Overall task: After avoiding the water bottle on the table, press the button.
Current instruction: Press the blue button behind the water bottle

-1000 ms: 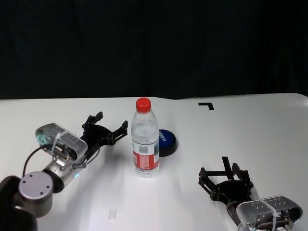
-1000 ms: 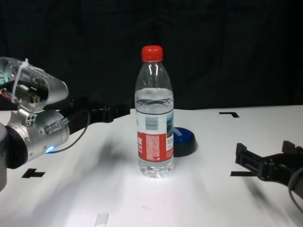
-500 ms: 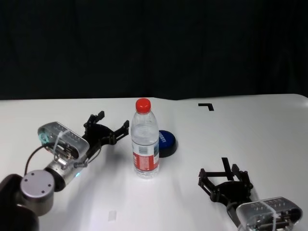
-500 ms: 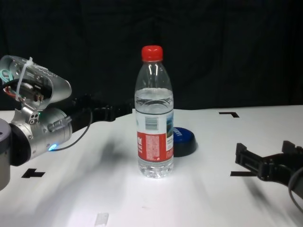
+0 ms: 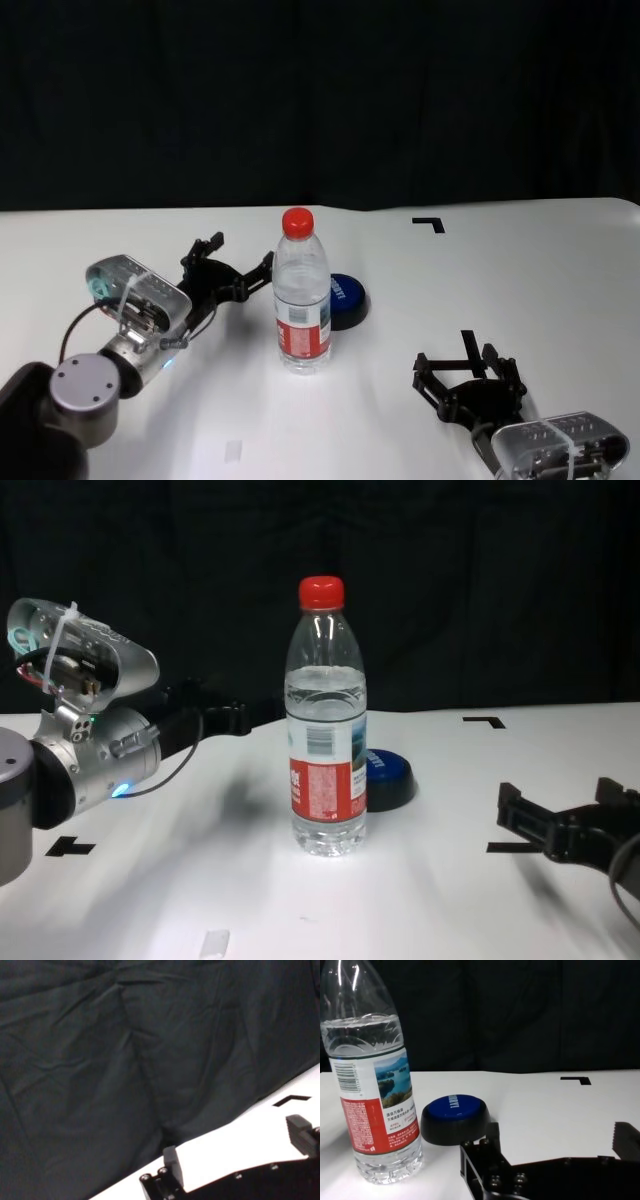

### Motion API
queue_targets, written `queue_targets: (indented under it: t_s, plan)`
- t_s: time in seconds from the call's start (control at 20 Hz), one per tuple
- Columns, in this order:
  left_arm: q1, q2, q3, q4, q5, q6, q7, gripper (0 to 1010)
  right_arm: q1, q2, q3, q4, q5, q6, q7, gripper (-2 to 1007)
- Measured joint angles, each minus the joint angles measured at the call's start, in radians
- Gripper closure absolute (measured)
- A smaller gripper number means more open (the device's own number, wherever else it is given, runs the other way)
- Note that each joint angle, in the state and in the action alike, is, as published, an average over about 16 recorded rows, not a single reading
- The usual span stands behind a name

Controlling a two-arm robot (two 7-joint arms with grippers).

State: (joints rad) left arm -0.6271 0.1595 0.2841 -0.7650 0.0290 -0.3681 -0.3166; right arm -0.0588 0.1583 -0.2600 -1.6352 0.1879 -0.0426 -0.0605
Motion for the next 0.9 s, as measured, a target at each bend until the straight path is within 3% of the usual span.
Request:
queue_targets:
  t_s: [0.9]
  plan:
    - [-0.047, -0.021, 0.011, 0.075, 0.009, -0.029, -0.009, 1, 0.0, 0.0, 0.0, 0.0, 0.0, 0.0, 0.0, 2]
